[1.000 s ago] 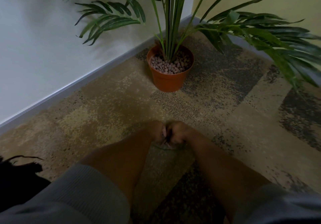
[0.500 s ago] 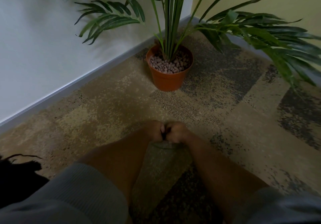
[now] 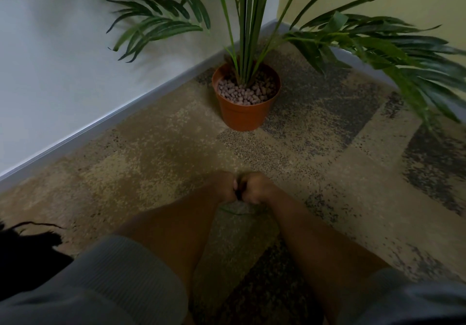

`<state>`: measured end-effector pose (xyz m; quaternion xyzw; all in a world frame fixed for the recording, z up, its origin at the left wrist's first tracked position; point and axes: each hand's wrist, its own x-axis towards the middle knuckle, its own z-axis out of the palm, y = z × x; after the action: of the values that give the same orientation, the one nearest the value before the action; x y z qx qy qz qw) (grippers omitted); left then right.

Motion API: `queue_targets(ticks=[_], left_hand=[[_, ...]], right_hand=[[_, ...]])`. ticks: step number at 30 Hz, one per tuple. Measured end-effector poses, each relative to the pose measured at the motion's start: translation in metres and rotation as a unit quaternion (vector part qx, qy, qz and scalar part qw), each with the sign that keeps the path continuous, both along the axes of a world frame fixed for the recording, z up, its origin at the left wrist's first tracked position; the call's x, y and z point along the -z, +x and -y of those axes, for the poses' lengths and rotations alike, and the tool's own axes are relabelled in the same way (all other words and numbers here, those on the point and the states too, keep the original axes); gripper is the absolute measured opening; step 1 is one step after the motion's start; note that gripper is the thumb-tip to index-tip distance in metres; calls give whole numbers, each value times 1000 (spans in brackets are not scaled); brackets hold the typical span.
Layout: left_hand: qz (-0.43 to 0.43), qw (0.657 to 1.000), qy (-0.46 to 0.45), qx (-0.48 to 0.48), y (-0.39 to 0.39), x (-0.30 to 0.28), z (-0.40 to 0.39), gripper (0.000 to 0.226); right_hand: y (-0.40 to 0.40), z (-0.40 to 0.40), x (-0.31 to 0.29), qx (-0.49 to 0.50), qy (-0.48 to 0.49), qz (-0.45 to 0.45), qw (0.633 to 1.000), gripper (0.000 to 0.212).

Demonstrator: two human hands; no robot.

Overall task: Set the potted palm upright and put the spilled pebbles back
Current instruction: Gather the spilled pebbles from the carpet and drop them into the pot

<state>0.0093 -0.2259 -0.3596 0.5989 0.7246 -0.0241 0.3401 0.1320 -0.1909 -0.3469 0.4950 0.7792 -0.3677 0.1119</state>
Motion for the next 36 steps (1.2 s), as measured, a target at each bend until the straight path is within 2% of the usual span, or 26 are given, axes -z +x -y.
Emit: queue_targets(ticks=[4,10,15,20,22,24,26,28,30,31,32,33,34,36], left_hand=[[-6,1000,14,-11,-1,4,-1,17],[-35,998,41,-25,-2,8,-2,35],[-39,998,55,-11,-6,9,-3,20],[0,997,71,-29,-10,11,-6,2],[14,996,79,-45,-10,13,-6,5],[20,996,74,-55,-10,14,-6,7],[11,996,69,-57,-10,17,-6,7],[4,996,61,-66,-10,20,-8,10],[59,990,36,-124,-9,20,-11,15],[137,971,13,-193,-7,17,-14,15],[240,930,-4,-278,-7,14,-17,14],[339,868,-24,-361,-5,7,-20,13],[430,790,-34,-435,-5,-2,-22,14],[554,649,-19,-521,-8,-15,-26,21]], right_hand=[[1,-3,0,-2,-4,9,1000,32],[4,-6,-1,11,-14,-8,1000,37],[6,-4,-1,-18,-22,7,1000,37],[1,-1,5,5,-48,8,999,21],[3,-4,3,15,-54,-7,998,26],[8,-7,0,61,-108,-54,991,25],[12,-9,-4,191,-224,-146,944,21],[16,-12,-5,311,-301,-243,868,18],[21,-17,-3,378,-365,-328,785,15],[23,-21,-3,396,-397,-370,741,14],[24,-23,-4,408,-426,-412,694,14],[24,-26,-6,420,-445,-451,650,16],[24,-29,-8,434,-453,-482,612,18],[21,-36,-16,465,-440,-515,570,19]])
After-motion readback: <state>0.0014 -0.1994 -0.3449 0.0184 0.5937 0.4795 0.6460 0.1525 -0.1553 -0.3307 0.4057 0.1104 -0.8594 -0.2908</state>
